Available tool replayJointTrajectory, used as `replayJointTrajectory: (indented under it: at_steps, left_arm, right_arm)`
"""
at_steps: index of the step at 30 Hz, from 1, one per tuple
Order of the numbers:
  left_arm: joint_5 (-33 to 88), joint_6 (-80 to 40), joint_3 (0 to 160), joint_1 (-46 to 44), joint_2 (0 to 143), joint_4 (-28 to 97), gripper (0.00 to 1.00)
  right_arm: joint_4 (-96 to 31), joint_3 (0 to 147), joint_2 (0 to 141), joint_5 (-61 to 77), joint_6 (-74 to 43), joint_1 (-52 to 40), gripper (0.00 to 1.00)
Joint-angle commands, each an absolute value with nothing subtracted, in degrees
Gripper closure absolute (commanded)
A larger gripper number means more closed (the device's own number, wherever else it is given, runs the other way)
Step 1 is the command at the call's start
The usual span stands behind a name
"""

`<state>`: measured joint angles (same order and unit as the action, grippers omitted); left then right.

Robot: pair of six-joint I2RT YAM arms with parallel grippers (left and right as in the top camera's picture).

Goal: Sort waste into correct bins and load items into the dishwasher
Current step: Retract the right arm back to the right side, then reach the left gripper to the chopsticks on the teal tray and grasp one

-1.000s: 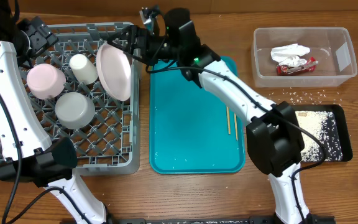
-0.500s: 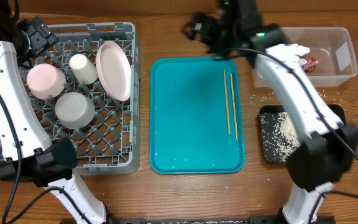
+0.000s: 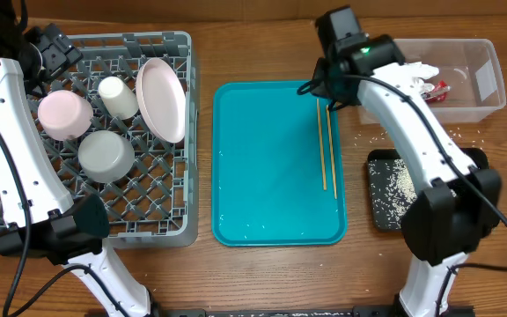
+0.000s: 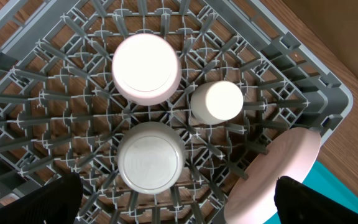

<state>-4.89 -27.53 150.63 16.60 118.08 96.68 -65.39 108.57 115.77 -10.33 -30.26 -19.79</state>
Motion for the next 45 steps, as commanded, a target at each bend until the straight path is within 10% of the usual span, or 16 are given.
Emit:
replayJointTrajectory:
  at_steps: [1,7,8,10,33,45]
  left_arm:
    - [-4.6,-28.3,150.6,16.8,116.1,96.8,0.0]
    - [-4.6,-28.3,150.6,16.8,116.1,96.8,0.0]
    - [-4.6,-28.3,150.6,16.8,116.1,96.8,0.0]
    - [-4.6,-28.3,150.6,16.8,116.1,96.8,0.0]
    - [-3.5,-30.2,150.6,16.8,116.1,95.8,0.0]
    - [27.7,-20.1,150.6,15.3,116.1,94.7,0.0]
  right_arm:
    - [-65.5,107.6,117.4,-12.0,-29.8,-20.0,0.68]
    - [-69.5,111.5,115.2,-15.0,-30.0,-19.0,0.58]
    - [-71.0,113.1,114.3,-16.2,-30.0,-18.3,0.5]
    - [-73.1,115.9,112.9,-17.7,-29.9,-16.5,0.0]
    - [-77.6,120.0,108.1,-13.6,-30.0,16.8,0.0]
    - [-77.7,120.0,108.1,-13.6,-30.0,17.2,0.0]
